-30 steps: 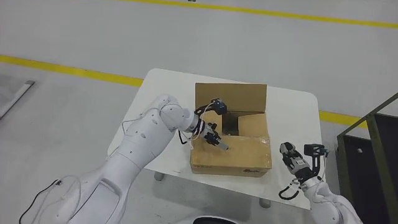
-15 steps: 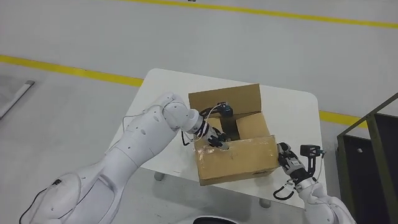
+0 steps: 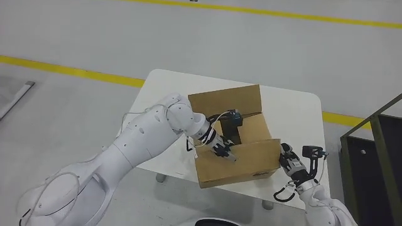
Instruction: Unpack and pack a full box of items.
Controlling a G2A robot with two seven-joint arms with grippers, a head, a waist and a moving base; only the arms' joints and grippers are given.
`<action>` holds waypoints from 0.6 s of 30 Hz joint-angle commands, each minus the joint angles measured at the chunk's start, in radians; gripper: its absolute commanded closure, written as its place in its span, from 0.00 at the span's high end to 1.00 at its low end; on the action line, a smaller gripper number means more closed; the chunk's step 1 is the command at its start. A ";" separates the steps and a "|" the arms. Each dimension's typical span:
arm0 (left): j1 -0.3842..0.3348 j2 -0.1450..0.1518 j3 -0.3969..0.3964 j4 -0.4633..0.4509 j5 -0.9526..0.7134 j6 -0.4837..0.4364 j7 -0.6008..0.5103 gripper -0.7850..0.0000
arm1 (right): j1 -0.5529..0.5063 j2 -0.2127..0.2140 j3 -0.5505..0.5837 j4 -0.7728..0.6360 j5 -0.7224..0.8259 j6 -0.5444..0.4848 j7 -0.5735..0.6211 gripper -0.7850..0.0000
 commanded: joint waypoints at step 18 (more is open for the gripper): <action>-0.090 0.027 0.052 0.051 0.295 -0.122 0.232 0.00 | 0.013 0.001 0.047 -0.042 0.035 0.020 -0.002 0.00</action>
